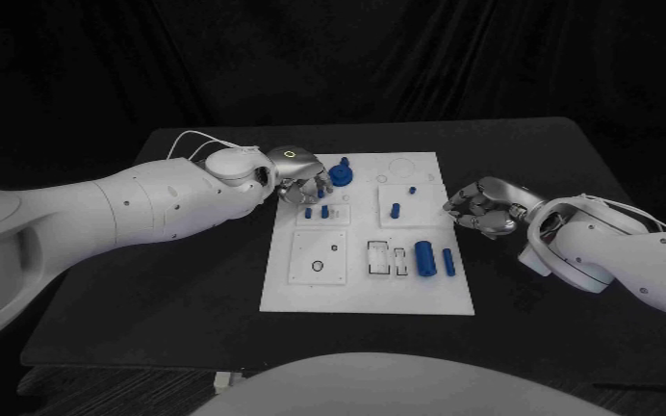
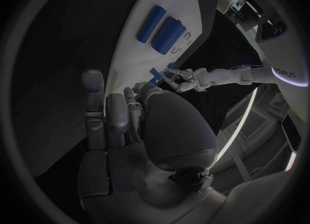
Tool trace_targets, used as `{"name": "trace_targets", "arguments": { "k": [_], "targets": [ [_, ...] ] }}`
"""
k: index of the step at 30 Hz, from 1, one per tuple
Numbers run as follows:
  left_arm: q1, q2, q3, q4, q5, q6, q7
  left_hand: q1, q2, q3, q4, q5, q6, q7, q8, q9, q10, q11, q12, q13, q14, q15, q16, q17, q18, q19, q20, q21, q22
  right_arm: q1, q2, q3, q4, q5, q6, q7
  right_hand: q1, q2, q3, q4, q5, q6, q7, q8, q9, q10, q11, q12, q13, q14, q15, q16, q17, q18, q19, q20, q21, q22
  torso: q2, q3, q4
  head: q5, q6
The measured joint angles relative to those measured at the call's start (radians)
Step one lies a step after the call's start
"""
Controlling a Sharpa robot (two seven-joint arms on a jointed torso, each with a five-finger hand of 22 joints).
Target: Assemble the parts on the task board
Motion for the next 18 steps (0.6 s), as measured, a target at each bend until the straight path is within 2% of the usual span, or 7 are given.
{"name": "trace_targets", "arguments": {
  "k": [4,8,14,15,16,17,18],
  "targets": [
    [0.000,-0.008,0.000,-0.005,0.000,-0.010,-0.002,-0.009,-0.009,-0.008,0.008,-0.023,-0.043,-0.020,0.000,-0.012,0.000,0.000,0.000,0.006,0.000,0.000,0.000,0.003,0.000,0.000,0.000,0.000,0.000,0.000,-0.010,0.000,0.007,0.000,-0.003,0.001,0.002,-0.007,0.001,-0.001,0.000,0.000,0.000,0.000,0.000,-0.001,-0.001,0.000,0.000,0.000,0.000,0.000,-0.001,0.000,0.000,0.000,-0.004,0.000,0.000,0.0000,-0.0002,0.002,0.000],
    [0.000,-0.023,0.000,-0.012,-0.001,-0.040,0.000,-0.036,-0.020,-0.036,0.036,-0.069,-0.090,-0.038,0.000,-0.025,0.000,0.000,0.005,0.016,0.000,0.000,-0.008,-0.004,0.000,0.000,0.000,-0.010,0.000,0.000,-0.030,0.000,0.020,0.000,-0.010,0.001,0.004,-0.013,0.003,-0.003,-0.002,0.004,-0.004,0.000,0.000,-0.010,-0.002,-0.008,0.000,0.000,0.000,0.000,-0.001,0.000,0.000,0.000,-0.004,0.000,0.000,-0.0001,-0.0004,0.003,0.000],
    [0.001,-0.058,0.000,-0.003,0.002,-0.111,0.011,-0.041,-0.025,-0.058,0.058,-0.073,-0.106,-0.047,0.005,-0.031,-0.005,-0.005,0.005,0.025,-0.054,0.003,-0.062,-0.081,0.000,-0.036,0.008,-0.080,0.000,0.030,-0.050,-0.001,0.041,0.000,-0.027,0.001,0.007,-0.023,0.009,-0.012,-0.023,0.013,-0.001,0.000,0.000,-0.075,-0.001,-0.059,-0.032,0.000,0.000,0.000,-0.001,0.000,0.000,0.000,-0.004,0.000,0.000,-0.0006,-0.0004,0.003,0.000],
    [0.002,-0.066,0.000,0.001,0.007,-0.125,0.014,-0.043,-0.018,-0.062,0.070,-0.073,-0.096,-0.047,0.010,-0.030,-0.008,-0.009,0.005,0.031,-0.104,0.003,-0.105,-0.131,0.011,-0.075,0.010,-0.143,0.000,0.039,-0.052,-0.001,0.044,0.000,-0.030,0.001,0.003,-0.027,0.010,-0.013,-0.028,0.017,-0.002,0.000,0.000,-0.096,-0.002,-0.081,-0.059,-0.004,0.000,-0.008,-0.010,0.000,0.000,0.000,-0.012,0.000,0.000,-0.0009,-0.0003,0.003,0.000],
    [0.004,-0.077,0.000,0.005,0.022,-0.142,0.020,-0.045,-0.012,-0.068,0.085,-0.073,-0.085,-0.048,0.012,-0.030,-0.030,-0.022,0.005,0.040,-0.184,0.003,-0.153,-0.161,0.041,-0.166,0.015,-0.286,0.000,0.053,-0.054,-0.001,0.048,-0.001,-0.035,0.001,0.001,-0.030,0.012,-0.015,-0.032,0.022,-0.004,0.000,0.001,-0.112,-0.004,-0.105,-0.087,-0.012,-0.001,-0.029,-0.034,0.000,0.000,0.000,-0.025,0.000,0.000,-0.0012,0.0000,0.003,0.000],
    [0.007,-0.086,0.000,0.009,0.042,-0.154,0.027,-0.047,-0.011,-0.075,0.095,-0.073,-0.079,-0.045,0.012,-0.030,-0.051,-0.028,0.005,0.047,-0.240,0.003,-0.186,-0.176,0.049,-0.233,0.018,-0.389,0.000,0.064,-0.055,-0.001,0.051,-0.001,-0.039,0.001,0.007,-0.036,0.015,-0.018,-0.035,0.027,-0.009,0.000,0.001,-0.146,-0.006,-0.148,-0.139,-0.020,-0.006,-0.070,-0.080,0.000,-0.003,-0.003,-0.062,0.000,0.000,-0.0015,0.0002,0.002,0.000],
    [0.010,-0.095,0.000,0.013,0.067,-0.163,0.036,-0.065,0.000,-0.089,0.114,-0.073,-0.079,-0.019,0.012,-0.030,-0.090,-0.030,0.005,0.052,-0.323,0.004,-0.235,-0.194,0.064,-0.341,0.024,-0.538,-0.002,0.075,-0.055,0.000,0.055,-0.002,-0.043,0.001,0.008,-0.037,0.019,-0.020,-0.035,0.033,-0.014,0.000,0.002,-0.204,-0.008,-0.219,-0.226,-0.021,-0.007,-0.088,-0.098,0.000,0.000,-0.007,-0.069,0.000,0.000,-0.0018,0.0006,0.002,0.000]
  ]
}}
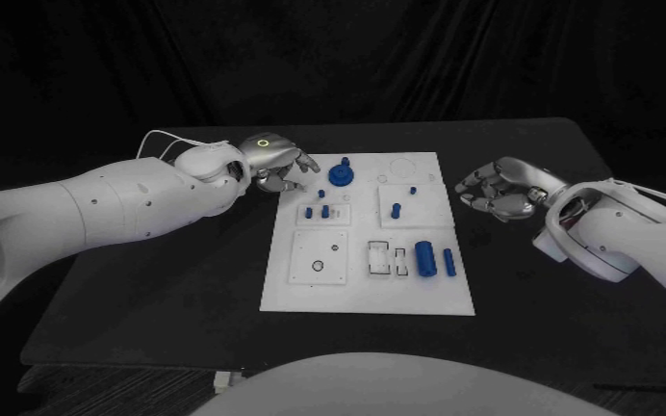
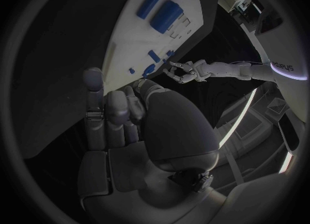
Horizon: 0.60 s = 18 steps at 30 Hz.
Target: Assemble the parts on the task board
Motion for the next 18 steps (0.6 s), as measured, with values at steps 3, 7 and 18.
{"name": "trace_targets", "arguments": {
  "k": [3,7,18],
  "targets": [
    [0.010,-0.028,0.001,0.007,0.132,-0.013,0.052,-0.037,0.014,-0.057,0.042,-0.003,-0.010,0.039,0.000,-0.006,-0.147,0.027,0.018,0.016,-0.190,0.056,-0.106,-0.034,-0.001,-0.211,0.018,-0.181,-0.021,0.040,0.000,0.000,0.011,-0.004,-0.011,0.000,-0.002,-0.022,0.017,0.001,-0.021,0.013,-0.002,0.000,0.000,-0.122,-0.008,-0.248,-0.269,0.019,-0.011,-0.028,-0.024,0.000,0.019,-0.012,-0.004,0.000,-0.001,-0.0013,0.0014,-0.004,0.000],
    [0.016,-0.068,0.001,0.014,0.380,0.014,0.155,-0.094,0.015,-0.193,0.073,-0.004,-0.050,0.071,-0.005,-0.018,-0.358,0.019,0.026,0.020,-0.469,0.078,-0.311,-0.132,-0.026,-0.487,0.029,-0.380,-0.094,0.095,0.004,0.001,0.024,-0.018,-0.021,-0.001,0.006,-0.044,0.033,-0.001,-0.057,0.034,-0.005,0.000,0.000,-0.163,-0.012,-0.455,-0.452,0.027,-0.012,-0.063,-0.055,0.000,0.036,-0.018,-0.013,0.000,-0.002,-0.0041,0.0029,-0.006,0.000],
    [0.018,-0.119,0.000,0.094,1.060,0.309,0.358,-0.193,-0.100,-0.492,0.096,0.000,-0.366,0.024,-0.026,-0.079,-0.855,-0.033,-0.043,-0.129,-0.869,0.073,-0.890,-0.570,-0.072,-0.951,0.075,-0.567,-0.610,0.152,0.052,0.001,0.012,-0.193,0.026,-0.015,0.023,-0.096,0.014,-0.021,-0.217,0.019,0.005,-0.028,-0.002,-0.381,0.041,-0.861,-0.760,0.018,0.011,-0.060,-0.037,0.000,0.031,0.007,-0.033,0.000,-0.001,-0.0073,0.0034,-0.021,0.000]
  ]
}}
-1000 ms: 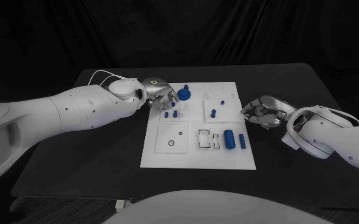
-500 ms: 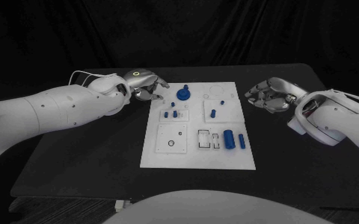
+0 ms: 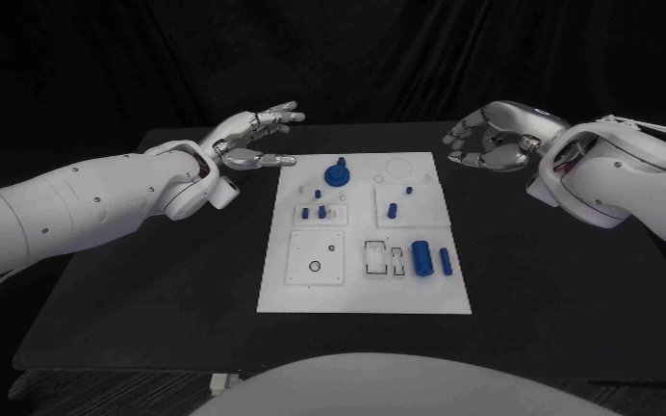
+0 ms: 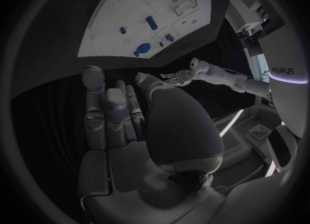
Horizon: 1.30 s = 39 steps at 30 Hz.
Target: Assemble the parts on the task board
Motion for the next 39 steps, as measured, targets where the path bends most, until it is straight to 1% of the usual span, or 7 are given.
{"name": "trace_targets", "arguments": {
  "k": [3,5,7,14,24,31,39],
  "targets": [
    [0.000,0.000,0.000,0.021,0.122,0.064,0.014,-0.010,0.016,0.007,0.001,0.000,-0.065,-0.015,-0.005,-0.011,-0.022,-0.014,-0.005,-0.011,-0.004,0.004,-0.014,-0.017,0.000,-0.014,0.003,-0.002,-0.072,-0.004,0.013,0.000,-0.006,-0.064,0.037,-0.009,0.000,0.000,-0.044,-0.015,-0.042,-0.014,-0.011,-0.012,0.001,-0.088,-0.002,-0.022,-0.034,-0.055,-0.002,-0.027,-0.029,0.002,-0.050,0.000,-0.093,0.000,0.000,-0.0006,0.0032,-0.009,0.000],
    [-0.001,-0.001,0.000,0.035,0.198,0.105,0.022,-0.038,0.129,0.071,-0.002,0.000,-0.135,-0.024,-0.012,-0.023,-0.041,-0.012,-0.008,-0.018,-0.008,0.018,-0.014,-0.018,0.000,-0.018,0.006,-0.002,-0.094,-0.014,0.021,0.000,-0.012,-0.107,0.065,-0.015,0.000,0.000,-0.071,-0.023,-0.053,-0.023,-0.020,-0.022,0.003,-0.132,-0.006,-0.022,-0.047,-0.093,0.000,-0.047,-0.053,0.024,-0.085,0.002,-0.165,0.000,0.000,-0.0012,0.0058,-0.014,0.000],
    [-0.002,-0.001,0.000,0.051,0.258,0.138,0.028,-0.037,0.175,0.099,-0.005,0.000,-0.174,-0.023,-0.012,-0.029,-0.041,-0.012,-0.008,-0.021,-0.006,0.022,-0.014,-0.019,0.002,-0.018,0.006,-0.002,-0.115,-0.029,0.029,0.000,-0.020,-0.145,0.090,-0.019,0.000,0.001,-0.083,-0.027,-0.053,-0.026,-0.023,-0.024,0.004,-0.144,-0.005,-0.020,-0.052,-0.105,0.001,-0.049,-0.057,0.024,-0.093,0.005,-0.183,0.000,-0.001,-0.0029,0.0096,-0.021,0.000],
    [-0.010,-0.013,0.000,0.098,0.367,0.201,0.039,-0.020,0.257,0.103,-0.010,0.030,-0.229,-0.033,-0.016,-0.036,-0.053,-0.008,0.004,-0.027,-0.006,0.022,-0.013,-0.020,0.065,-0.023,0.012,-0.002,-0.213,-0.067,0.059,-0.001,-0.056,-0.226,0.137,-0.023,0.014,0.014,-0.104,-0.031,-0.045,-0.024,-0.003,-0.033,0.006,-0.146,0.005,0.001,-0.069,-0.109,0.005,-0.031,-0.044,0.024,-0.093,0.005,-0.166,0.000,-0.002,-0.0184,0.0389,-0.052,0.000],
    [-0.013,-0.026,-0.001,0.132,0.414,0.228,0.044,0.005,0.309,0.041,-0.011,0.068,-0.292,-0.052,-0.024,-0.043,-0.064,0.003,0.023,-0.028,-0.006,0.022,-0.013,-0.019,0.095,-0.023,0.012,-0.002,-0.274,-0.092,0.105,0.000,-0.112,-0.278,0.146,-0.012,0.021,0.035,-0.121,-0.044,-0.021,-0.014,0.012,-0.060,-0.002,-0.046,0.022,0.005,-0.134,-0.100,0.022,-0.003,-0.040,0.024,-0.074,0.025,-0.127,0.000,0.003,-0.0424,0.0778,-0.080,0.000],
    [-0.014,-0.028,-0.001,0.143,0.426,0.235,0.045,0.038,0.342,0.020,-0.015,0.127,-0.290,-0.050,-0.024,-0.043,-0.072,0.011,0.028,-0.028,-0.006,0.029,-0.013,-0.019,0.095,-0.014,0.021,-0.002,-0.293,-0.107,0.139,0.000,-0.154,-0.292,0.134,0.002,0.034,0.048,-0.122,-0.048,0.028,-0.014,0.018,-0.078,-0.004,-0.005,0.024,-0.005,-0.172,-0.092,0.029,0.012,-0.035,0.024,-0.065,0.034,-0.109,0.000,0.004,-0.0523,0.0873,-0.086,0.000],
    [-0.015,-0.026,-0.001,0.148,0.431,0.249,0.046,0.071,0.362,0.007,-0.018,0.165,-0.277,-0.038,-0.024,-0.042,-0.071,0.019,0.037,-0.027,-0.006,0.043,-0.013,-0.019,0.095,-0.011,0.037,-0.002,-0.305,-0.125,0.172,0.000,-0.199,-0.299,0.113,0.013,0.038,0.052,-0.110,-0.060,0.059,-0.014,0.018,-0.079,-0.004,0.025,0.022,-0.011,-0.196,-0.092,0.029,0.017,-0.035,0.024,-0.065,0.034,-0.103,0.000,0.003,-0.0553,0.0902,-0.086,0.000]
  ]
}}
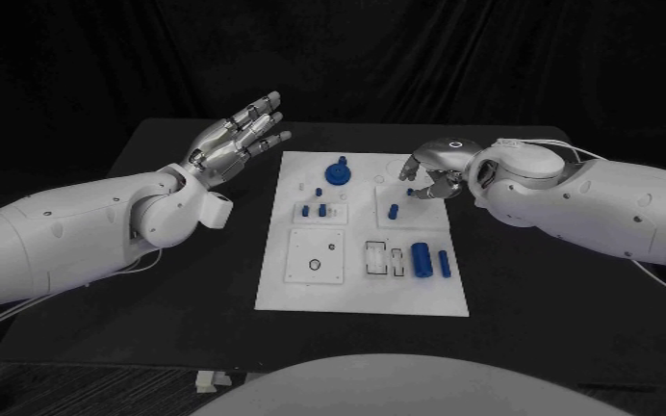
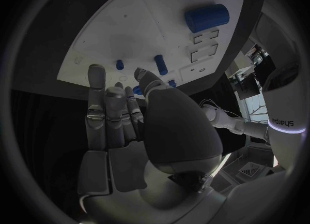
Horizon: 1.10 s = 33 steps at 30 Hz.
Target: Assemble the parts on the task board
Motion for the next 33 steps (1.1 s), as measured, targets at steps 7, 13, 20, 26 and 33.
{"name": "trace_targets", "arguments": {
  "k": [7,13,20,26,33],
  "targets": [
    [0.000,0.002,0.000,0.000,0.002,0.012,0.001,0.030,0.008,-0.007,-0.007,0.035,0.000,0.000,0.000,0.000,0.000,0.013,0.007,0.000,0.000,0.007,0.000,0.000,0.000,0.007,0.007,0.000,-0.009,-0.011,0.026,0.000,-0.037,-0.003,-0.011,0.003,0.000,0.000,0.017,-0.008,0.020,0.018,-0.004,-0.004,0.004,0.054,-0.007,0.000,-0.015,0.000,0.000,0.005,0.000,0.000,0.000,0.000,0.008,0.000,-0.003,-0.0019,0.0003,0.006,0.000],
    [-0.001,0.004,0.000,-0.003,0.003,0.021,0.001,0.047,0.012,-0.010,-0.010,0.050,0.004,0.004,0.000,0.001,0.000,0.013,0.014,0.000,0.000,0.018,0.000,0.000,0.000,0.009,0.016,0.000,-0.012,-0.021,0.040,0.000,-0.069,-0.010,-0.010,0.000,0.000,0.000,0.031,-0.011,0.046,0.036,0.000,-0.004,0.006,0.054,-0.007,-0.013,-0.026,-0.011,-0.004,0.003,-0.017,0.000,-0.005,-0.005,-0.011,0.000,-0.004,-0.0035,-0.0016,0.010,0.000],
    [-0.004,0.009,0.000,-0.008,0.004,0.032,0.001,0.066,0.020,-0.014,-0.014,0.073,0.018,0.018,0.000,0.003,0.000,0.013,0.014,0.000,0.007,0.025,0.000,0.000,0.000,0.014,0.021,0.000,-0.012,-0.031,0.053,0.000,-0.097,-0.025,-0.007,-0.004,-0.007,-0.007,0.042,-0.011,0.046,0.063,-0.013,0.000,0.013,0.044,-0.008,-0.017,-0.031,-0.016,-0.009,-0.005,-0.027,0.000,-0.014,-0.014,-0.026,0.000,-0.004,-0.0039,-0.0015,0.011,0.000],
    [-0.005,0.010,0.000,-0.010,0.004,0.039,0.001,0.085,0.024,-0.019,-0.020,0.099,0.021,0.021,0.000,0.003,0.000,0.020,0.018,0.000,0.007,0.032,0.000,0.001,0.000,0.017,0.025,0.000,-0.017,-0.042,0.068,0.000,-0.122,-0.034,-0.008,-0.004,-0.007,-0.007,0.053,-0.011,0.046,0.090,-0.022,0.012,0.023,0.049,-0.013,-0.016,-0.031,-0.020,-0.013,-0.005,-0.027,0.000,-0.018,-0.018,-0.026,0.000,-0.004,-0.0040,-0.0002,0.009,0.000],
    [-0.007,0.013,0.000,-0.013,0.004,0.043,0.002,0.100,0.030,-0.019,-0.028,0.119,0.025,0.018,0.000,0.003,0.000,0.028,0.022,0.000,0.011,0.036,0.000,0.002,0.000,0.021,0.028,0.000,-0.018,-0.058,0.085,0.000,-0.152,-0.038,-0.019,0.005,-0.011,-0.011,0.060,-0.012,0.039,0.117,-0.028,0.024,0.038,0.072,-0.018,0.004,-0.024,-0.020,-0.013,-0.005,-0.029,0.000,-0.018,-0.018,-0.018,0.000,-0.005,-0.0044,0.0005,0.012,0.000]
  ]
}}
